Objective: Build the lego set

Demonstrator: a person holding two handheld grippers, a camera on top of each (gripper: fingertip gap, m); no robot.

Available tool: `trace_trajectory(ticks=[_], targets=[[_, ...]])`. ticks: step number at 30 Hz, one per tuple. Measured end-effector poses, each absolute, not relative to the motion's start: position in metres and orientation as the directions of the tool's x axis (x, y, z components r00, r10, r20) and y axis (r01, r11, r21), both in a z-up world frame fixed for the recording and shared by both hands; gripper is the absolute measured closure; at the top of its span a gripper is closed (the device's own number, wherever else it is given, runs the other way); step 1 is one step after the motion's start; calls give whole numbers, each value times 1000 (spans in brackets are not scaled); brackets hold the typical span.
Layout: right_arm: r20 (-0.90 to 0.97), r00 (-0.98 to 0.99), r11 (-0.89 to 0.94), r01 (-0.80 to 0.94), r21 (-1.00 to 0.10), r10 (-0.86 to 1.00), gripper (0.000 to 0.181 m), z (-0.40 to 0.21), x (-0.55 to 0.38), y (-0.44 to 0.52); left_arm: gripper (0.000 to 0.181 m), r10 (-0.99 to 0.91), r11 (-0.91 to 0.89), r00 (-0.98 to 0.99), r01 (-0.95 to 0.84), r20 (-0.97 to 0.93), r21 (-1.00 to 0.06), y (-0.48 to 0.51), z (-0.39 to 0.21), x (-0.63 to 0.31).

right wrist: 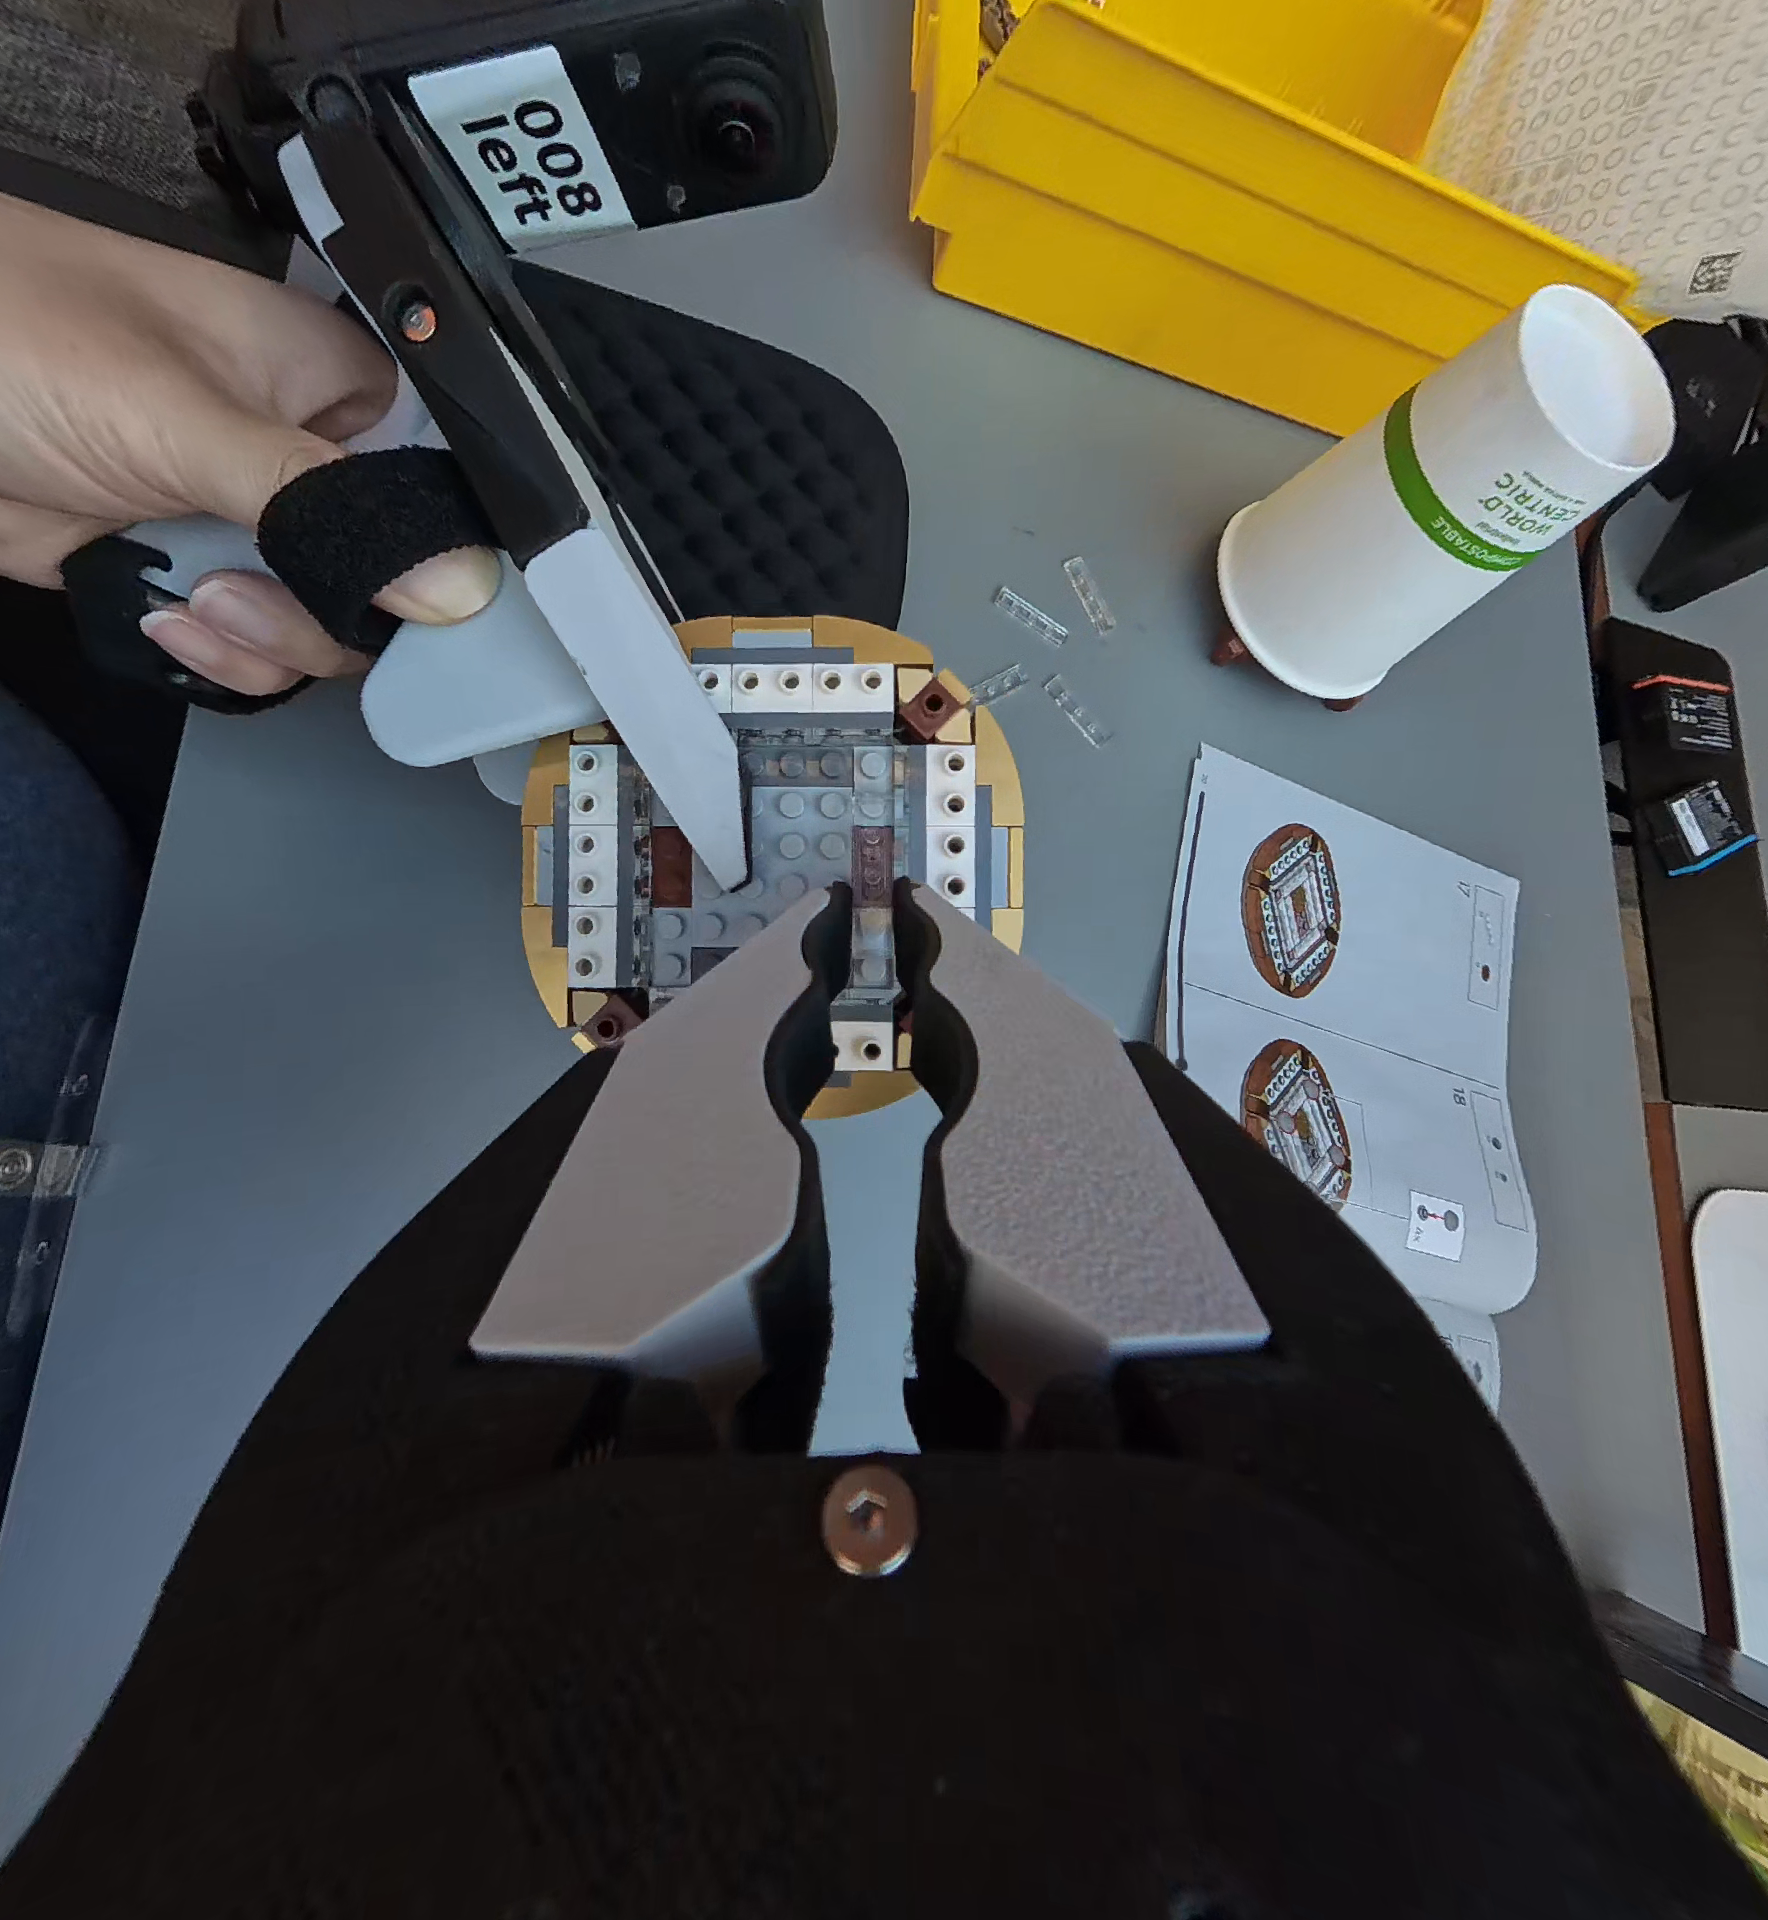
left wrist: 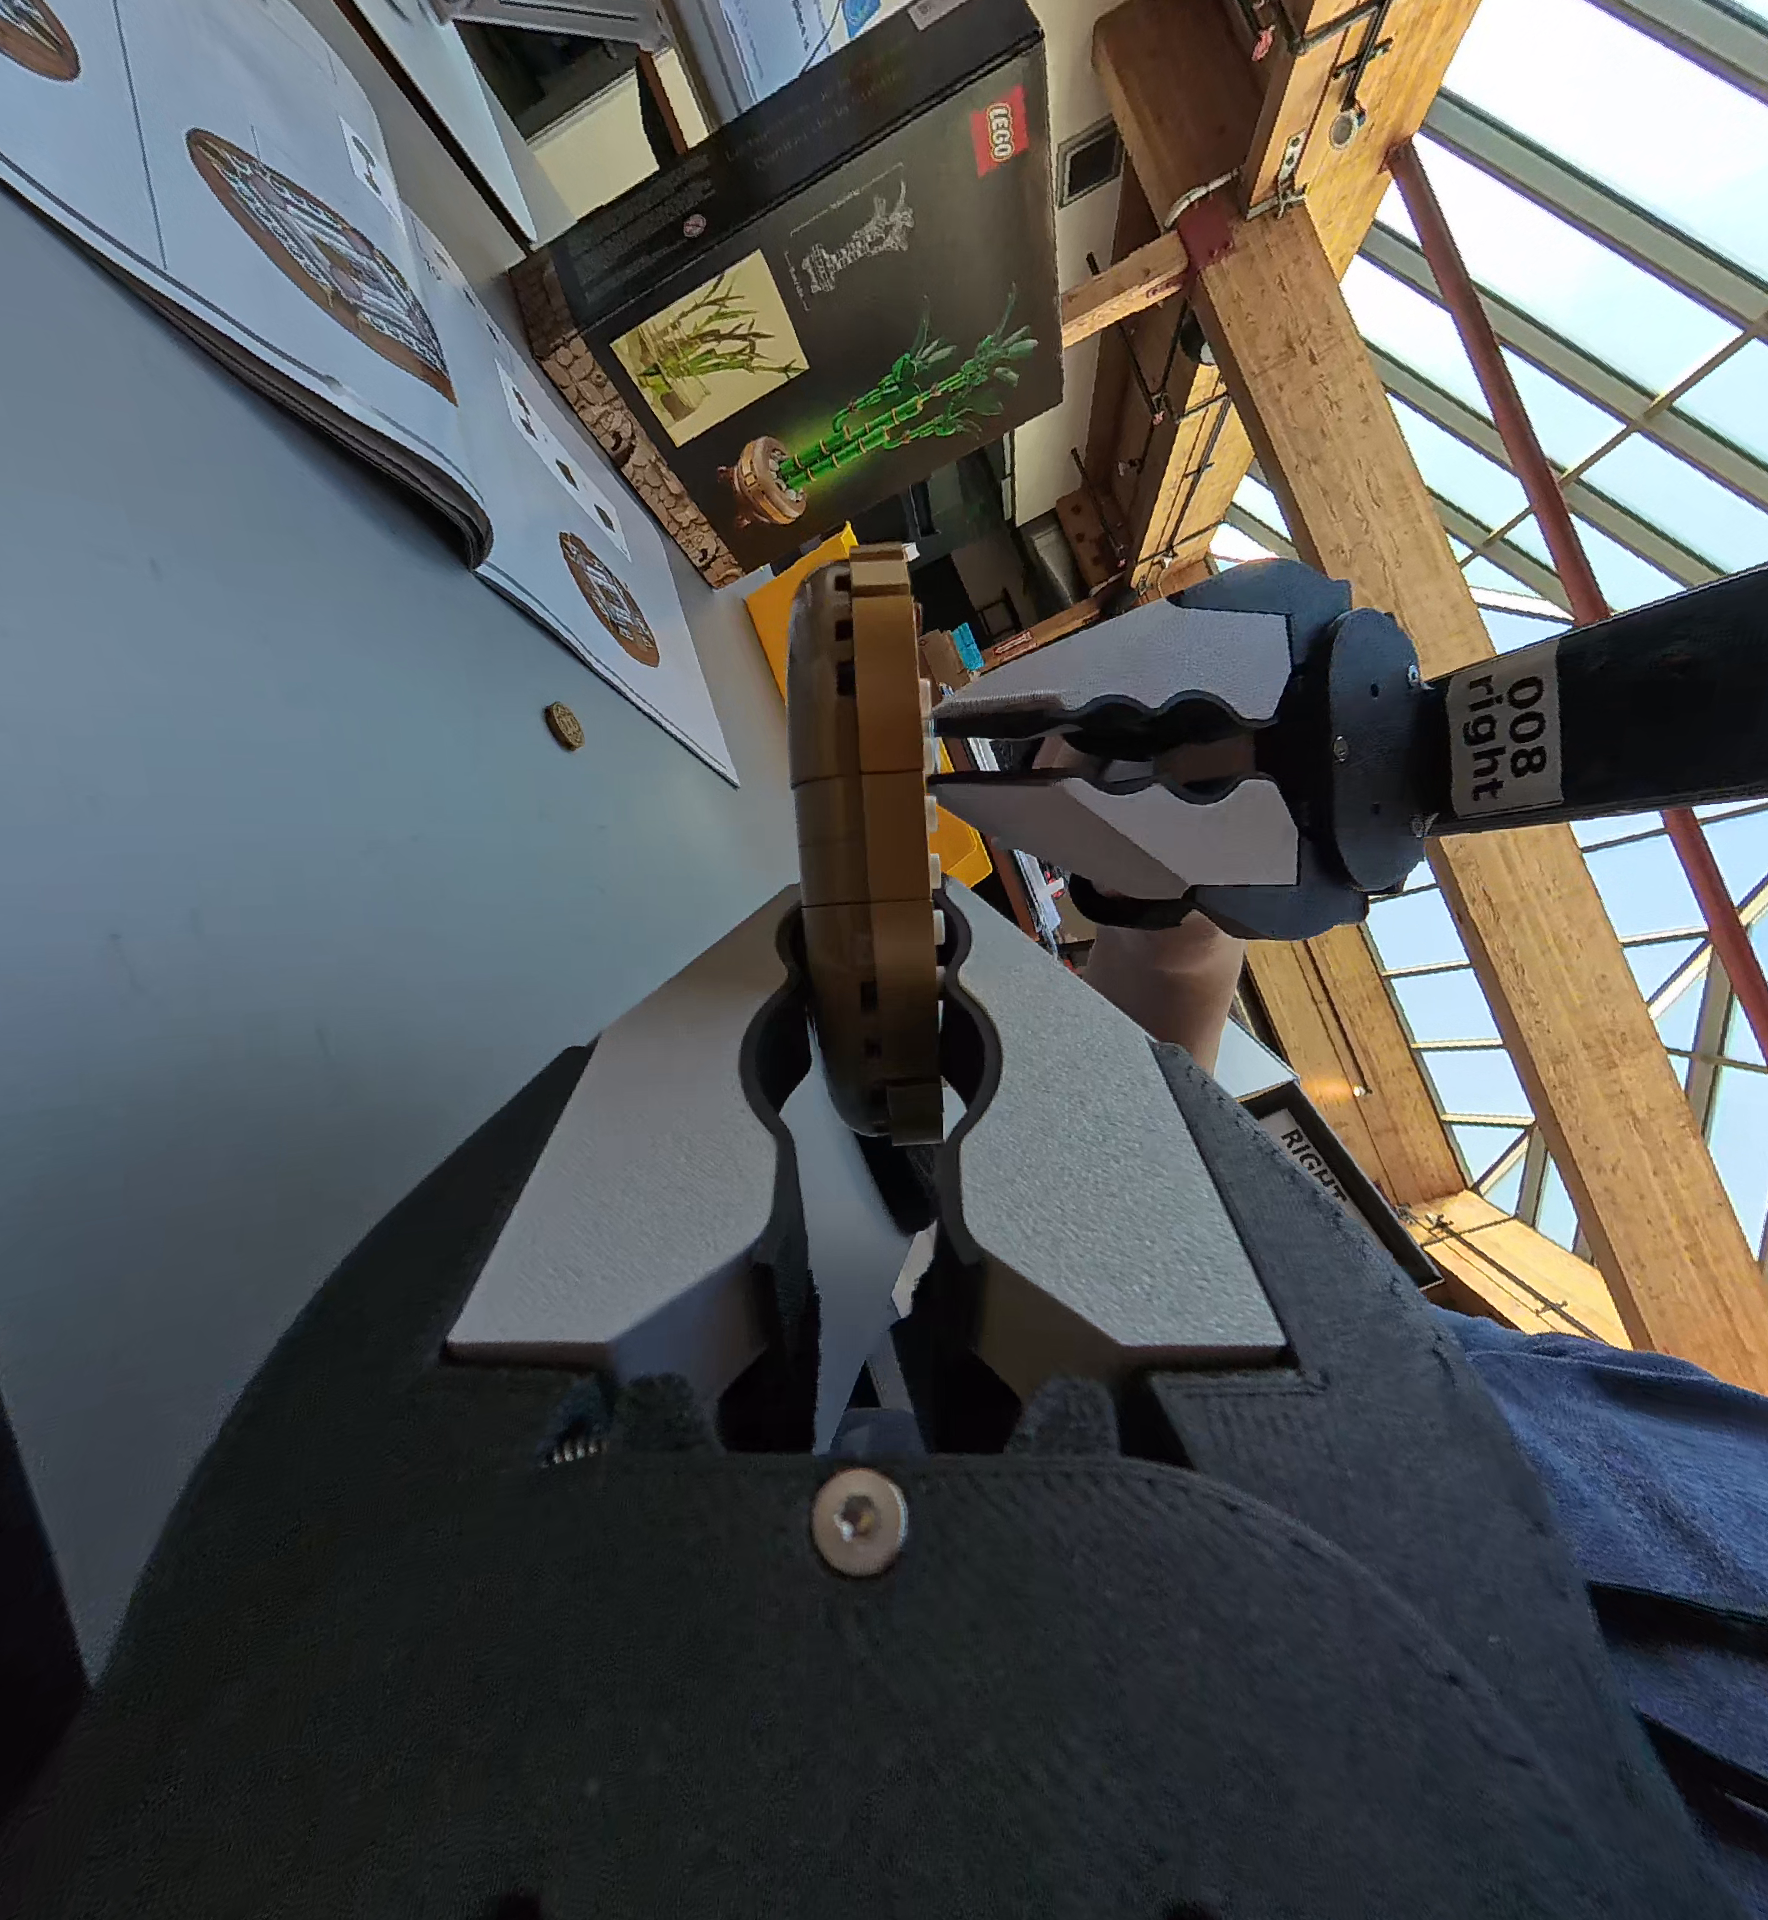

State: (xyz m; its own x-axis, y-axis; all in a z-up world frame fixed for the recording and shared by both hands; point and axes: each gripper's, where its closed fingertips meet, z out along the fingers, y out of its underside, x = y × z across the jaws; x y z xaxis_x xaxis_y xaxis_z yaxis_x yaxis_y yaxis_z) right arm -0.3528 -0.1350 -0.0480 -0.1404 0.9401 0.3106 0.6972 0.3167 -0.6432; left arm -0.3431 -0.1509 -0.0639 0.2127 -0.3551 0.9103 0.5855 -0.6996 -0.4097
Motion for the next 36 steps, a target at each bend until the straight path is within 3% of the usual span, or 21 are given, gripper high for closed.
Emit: trace_trajectory(ticks=[6, 15, 36], targets=[[259, -129, 267, 735, -623, 957, 174, -52, -354, -136, 164, -311, -719, 159, 605, 937, -342, -152, -65, -343], [256, -140, 271, 750, -603, 957, 174, -56, -358, -135, 164, -304, -723, 142, 609, 942, -326, -154, -68, -345], [205, -109, 223, 678, -700, 973, 166, -44, -357, -134, 164, -294, -732, 119, 609, 948, -304, -155, -69, -346]])
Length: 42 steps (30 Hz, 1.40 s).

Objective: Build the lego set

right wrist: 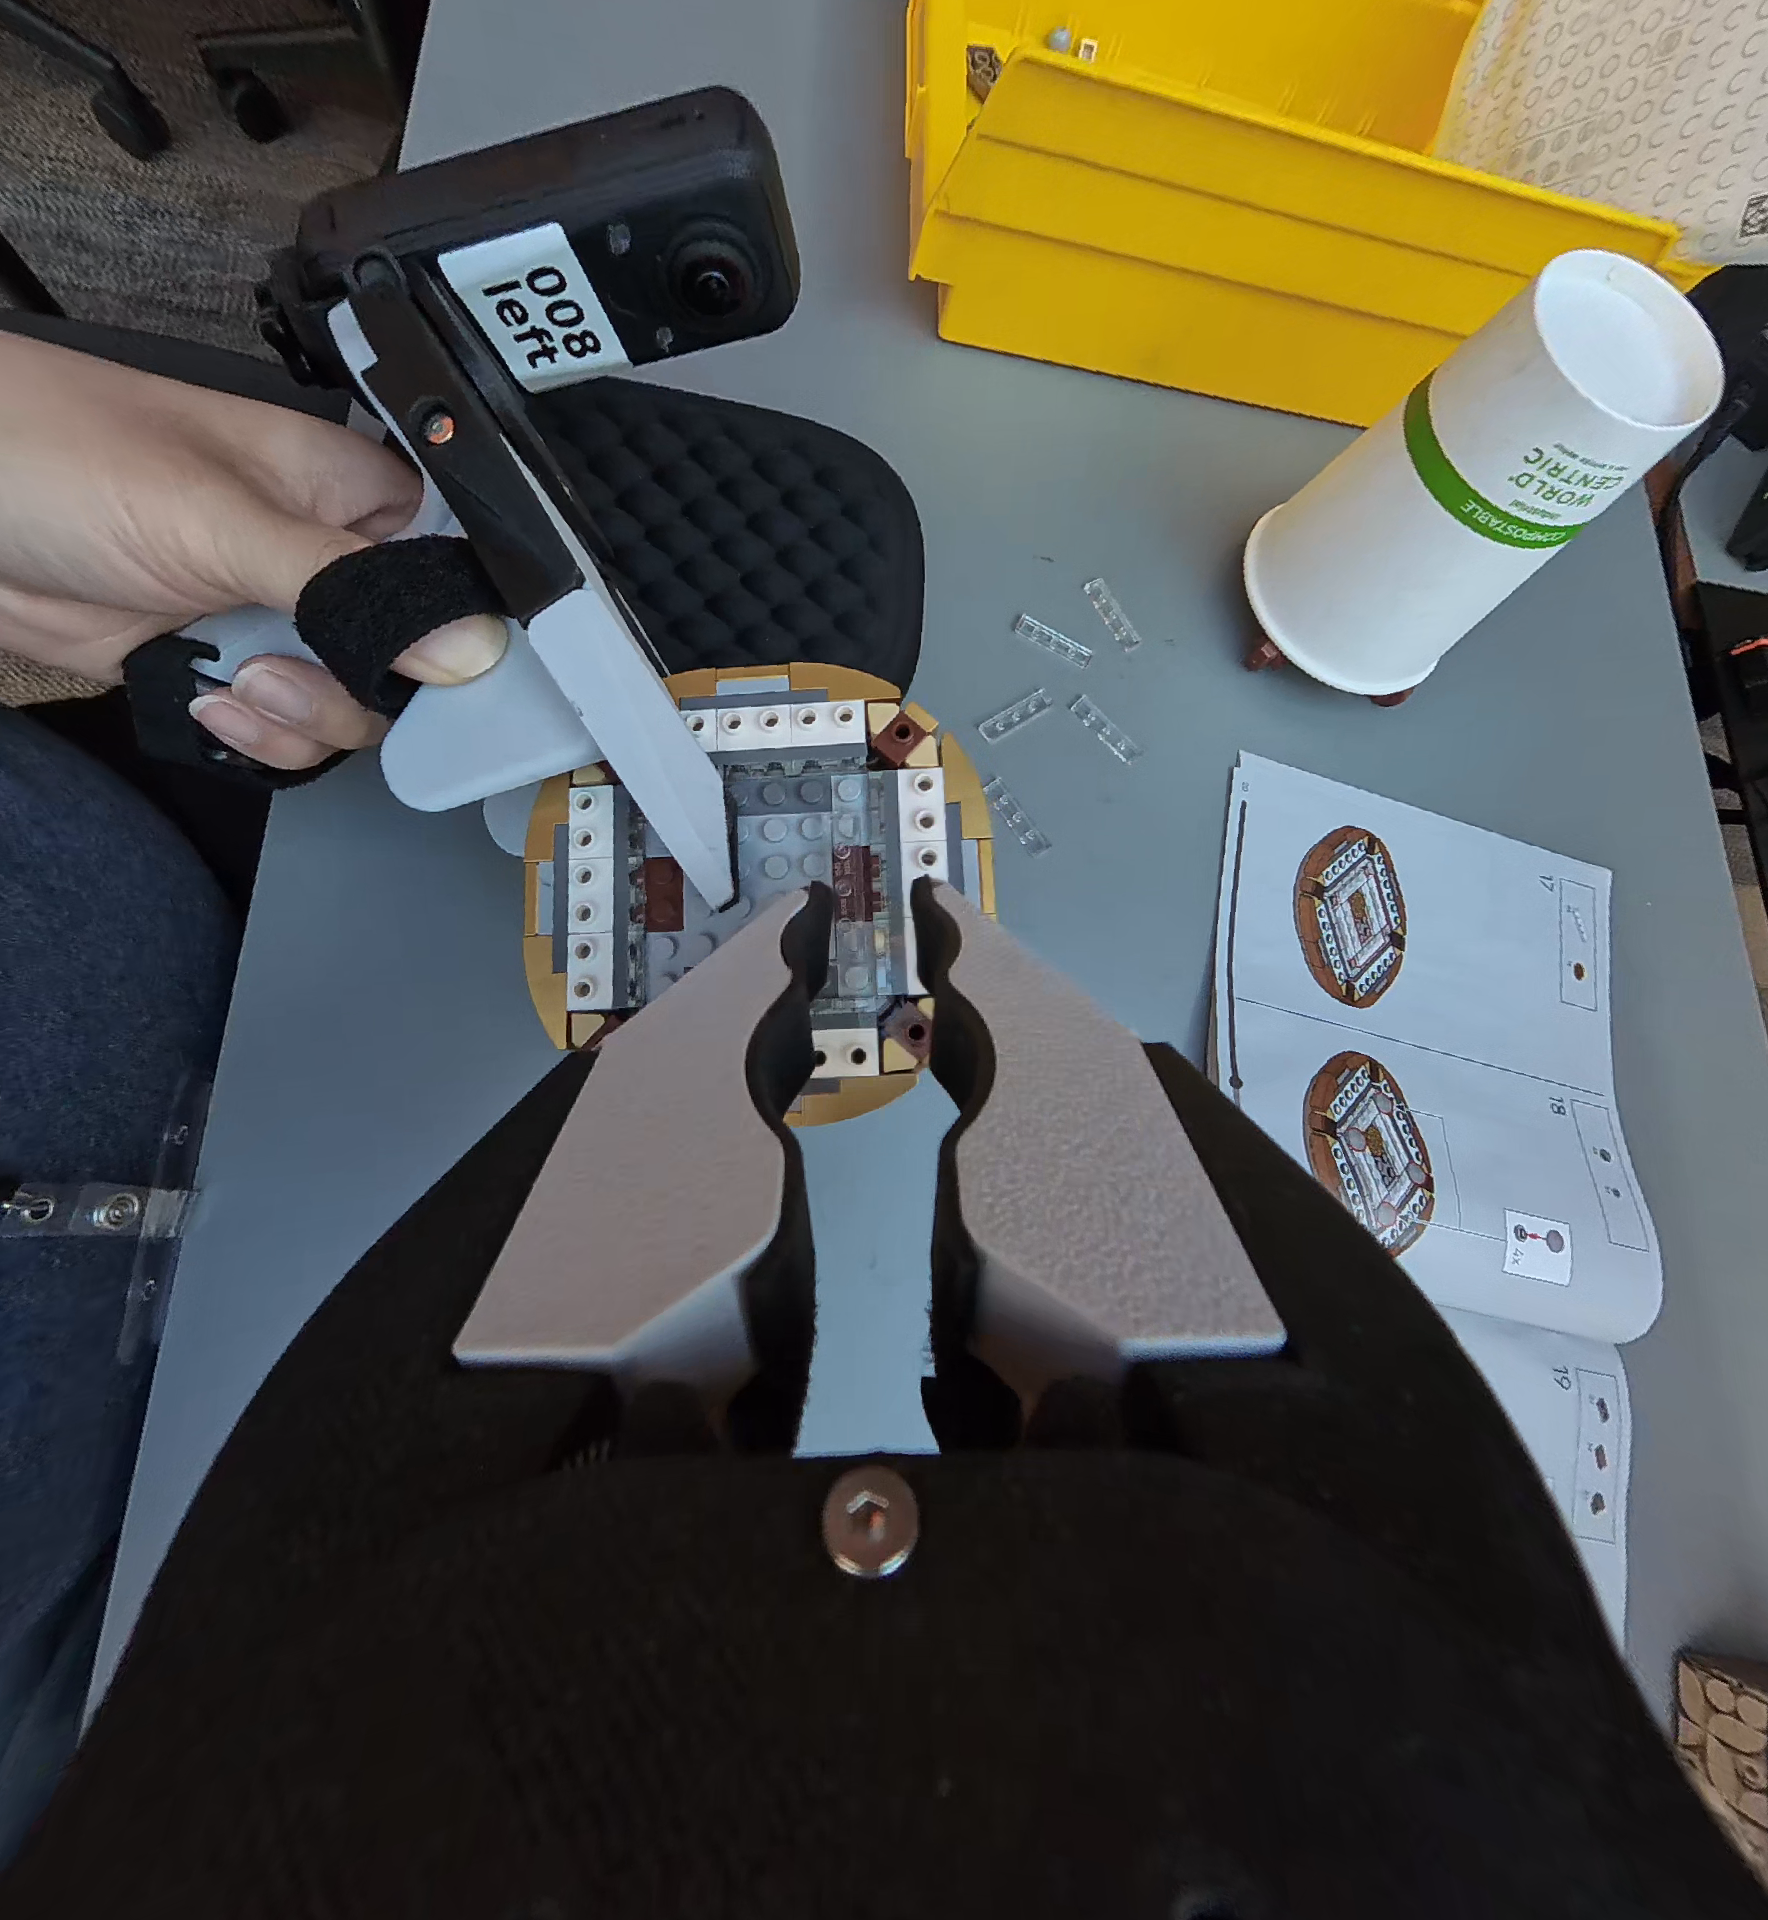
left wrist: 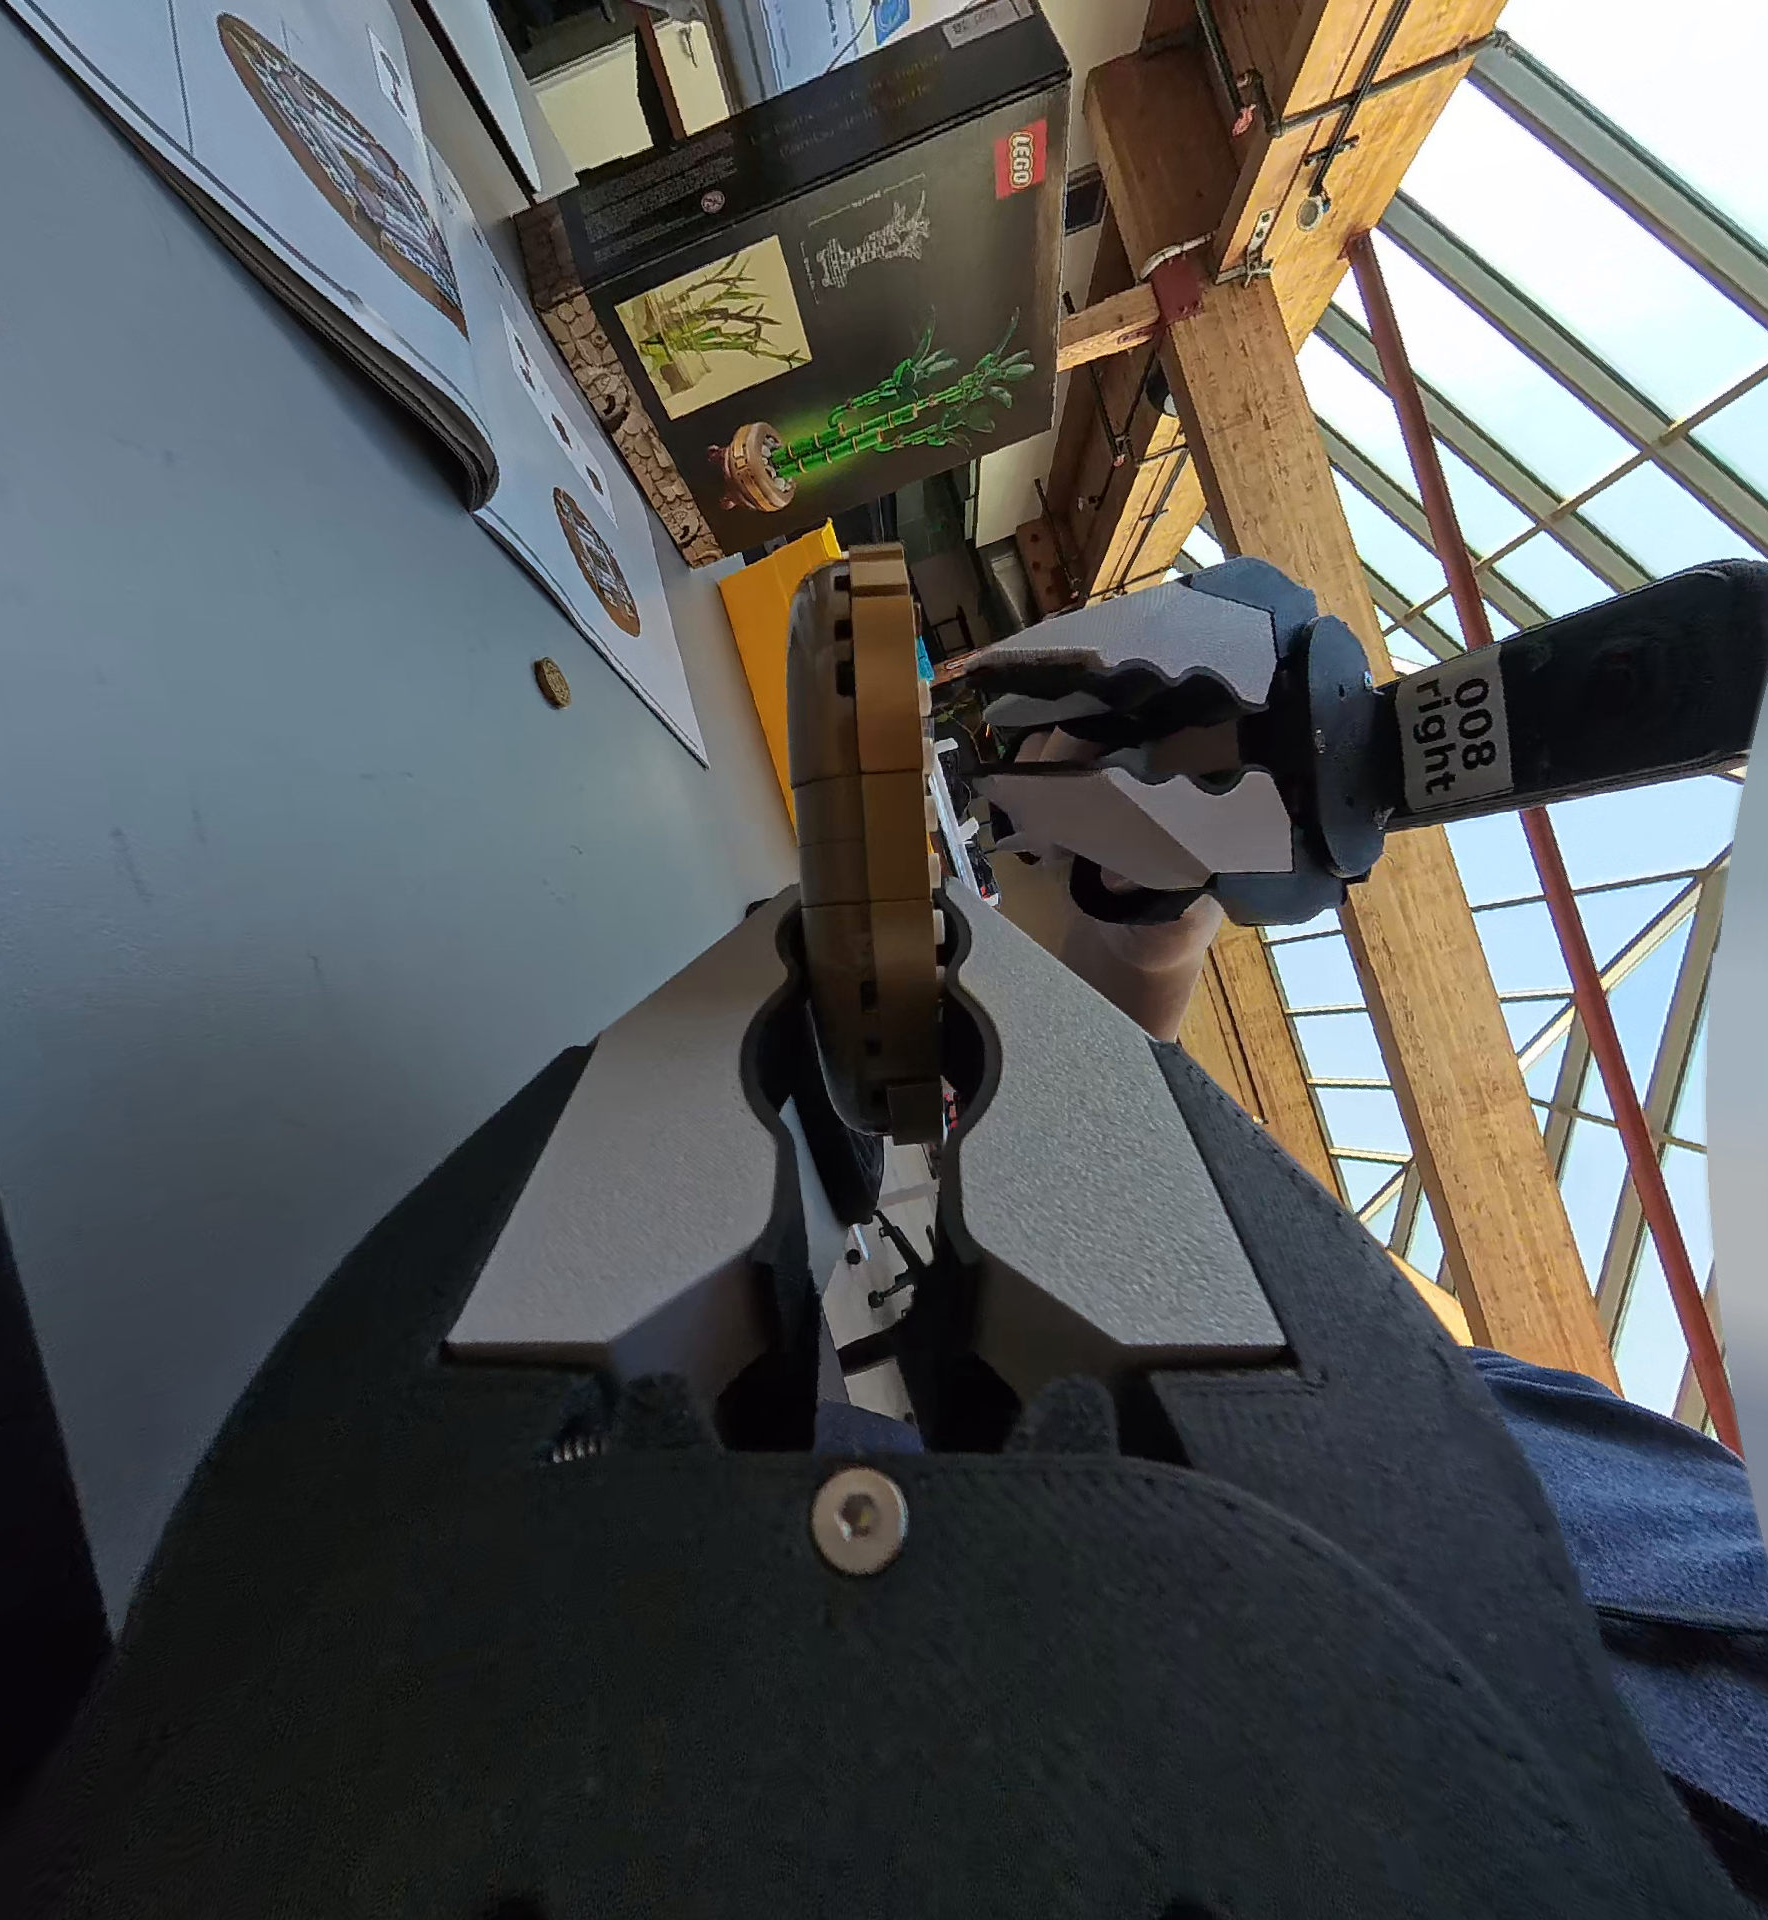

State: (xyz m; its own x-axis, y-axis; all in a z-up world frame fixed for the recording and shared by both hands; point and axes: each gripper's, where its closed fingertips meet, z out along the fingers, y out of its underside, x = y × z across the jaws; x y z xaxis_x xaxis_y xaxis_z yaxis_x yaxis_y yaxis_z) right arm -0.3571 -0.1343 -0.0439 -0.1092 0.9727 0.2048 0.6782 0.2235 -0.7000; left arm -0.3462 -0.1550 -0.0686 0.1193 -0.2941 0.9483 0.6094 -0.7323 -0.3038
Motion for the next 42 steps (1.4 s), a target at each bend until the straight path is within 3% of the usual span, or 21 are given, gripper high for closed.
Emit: trace_trajectory(ticks=[4, 7, 11, 15, 21, 42], targets=[[127, -73, 144, 634, -759, 989, 157, -36, -349, -133, 164, -276, -758, 84, 594, 957, -271, -159, -68, -341], [-96, -42, -53, 588, -807, 994, 135, -32, -340, -133, 163, -264, -792, 52, 558, 963, -247, -166, -67, -336], [-468, -42, -331, 651, -683, 883, 120, -46, -320, -135, 164, -266, -824, 70, 502, 961, -265, -175, -66, -327], [-642, -66, -428, 693, -580, 764, 121, -46, -315, -137, 164, -271, -837, 89, 470, 959, -280, -179, -68, -316], [-601, -78, -370, 723, -584, 796, 124, -50, -313, -130, 164, -257, -856, 68, 448, 964, -260, -180, -71, -306], [-614, -60, -430, 661, -615, 787, 131, -71, -312, -107, 164, -213, -859, 51, 466, 976, -212, -173, -84, -312]])
